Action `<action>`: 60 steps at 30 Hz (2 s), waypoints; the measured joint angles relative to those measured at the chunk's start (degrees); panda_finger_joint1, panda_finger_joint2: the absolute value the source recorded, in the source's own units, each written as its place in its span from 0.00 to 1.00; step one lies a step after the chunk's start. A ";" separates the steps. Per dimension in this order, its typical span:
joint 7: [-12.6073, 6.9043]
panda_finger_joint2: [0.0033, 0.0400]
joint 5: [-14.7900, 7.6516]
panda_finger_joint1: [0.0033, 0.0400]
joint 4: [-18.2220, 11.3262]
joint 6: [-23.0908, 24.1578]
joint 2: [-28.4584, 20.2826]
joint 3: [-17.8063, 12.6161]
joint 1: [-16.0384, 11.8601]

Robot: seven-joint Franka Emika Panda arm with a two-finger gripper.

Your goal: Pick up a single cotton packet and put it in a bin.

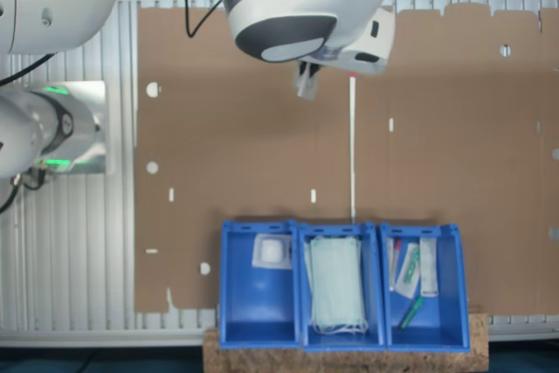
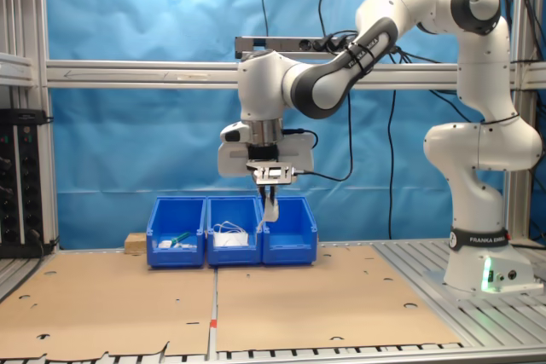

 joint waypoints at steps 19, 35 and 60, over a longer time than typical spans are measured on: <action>0.00 0.03 -12.13 0.03 -3.39 -3.18 -6.00 -7.26 -2.44; 0.00 0.03 -28.17 0.03 -9.47 -4.20 -16.85 -10.19 -5.96; 0.00 0.03 -40.54 0.03 -10.74 -4.32 -19.16 -16.60 -9.04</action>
